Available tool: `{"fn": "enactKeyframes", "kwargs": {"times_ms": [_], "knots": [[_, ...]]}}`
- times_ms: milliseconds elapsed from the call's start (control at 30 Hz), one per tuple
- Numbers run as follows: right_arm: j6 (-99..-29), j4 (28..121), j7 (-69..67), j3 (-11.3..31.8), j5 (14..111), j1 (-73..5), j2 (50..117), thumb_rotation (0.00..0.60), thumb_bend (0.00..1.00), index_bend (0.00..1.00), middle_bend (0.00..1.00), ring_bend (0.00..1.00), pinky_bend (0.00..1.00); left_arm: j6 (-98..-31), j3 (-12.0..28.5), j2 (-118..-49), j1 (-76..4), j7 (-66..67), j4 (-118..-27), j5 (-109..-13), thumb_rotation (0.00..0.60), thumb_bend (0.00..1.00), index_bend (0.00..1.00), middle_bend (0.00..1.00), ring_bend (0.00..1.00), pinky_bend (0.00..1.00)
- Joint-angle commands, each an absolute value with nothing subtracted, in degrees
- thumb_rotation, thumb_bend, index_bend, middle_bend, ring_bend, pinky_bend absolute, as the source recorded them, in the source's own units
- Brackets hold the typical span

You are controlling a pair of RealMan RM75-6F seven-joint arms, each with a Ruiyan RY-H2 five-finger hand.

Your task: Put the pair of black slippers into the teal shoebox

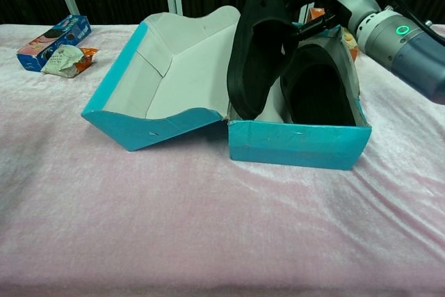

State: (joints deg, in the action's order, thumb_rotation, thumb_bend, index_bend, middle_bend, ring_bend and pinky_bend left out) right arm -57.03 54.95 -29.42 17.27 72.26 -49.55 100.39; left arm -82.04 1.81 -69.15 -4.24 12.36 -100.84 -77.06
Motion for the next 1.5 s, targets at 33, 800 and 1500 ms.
{"fn": "enactKeyframes", "kwargs": {"times_ms": [33, 800, 1500], "knots": [[-55.55, 55.61, -29.13, 17.16, 72.20, -49.76, 100.05, 0.600, 0.15, 0.55, 0.54, 0.23, 0.06, -81.97, 1.87, -69.20, -4.30, 12.37, -100.86, -77.01, 0.600, 0.00, 0.14, 0.18, 0.16, 0.00], [-50.50, 55.27, -21.09, 14.43, 75.04, -51.81, 100.92, 0.600, 0.13, 0.55, 0.51, 0.22, 0.06, -80.66, 2.38, -69.37, -5.12, 12.73, -100.80, -75.98, 0.600, 0.00, 0.14, 0.18, 0.16, 0.00], [-51.46, 65.51, -7.51, 14.18, 73.66, -49.96, 94.36, 0.600, 0.02, 0.00, 0.00, 0.00, 0.03, -81.04, 2.18, -69.69, -4.94, 11.40, -99.77, -76.75, 0.600, 0.00, 0.14, 0.18, 0.16, 0.00]]}}
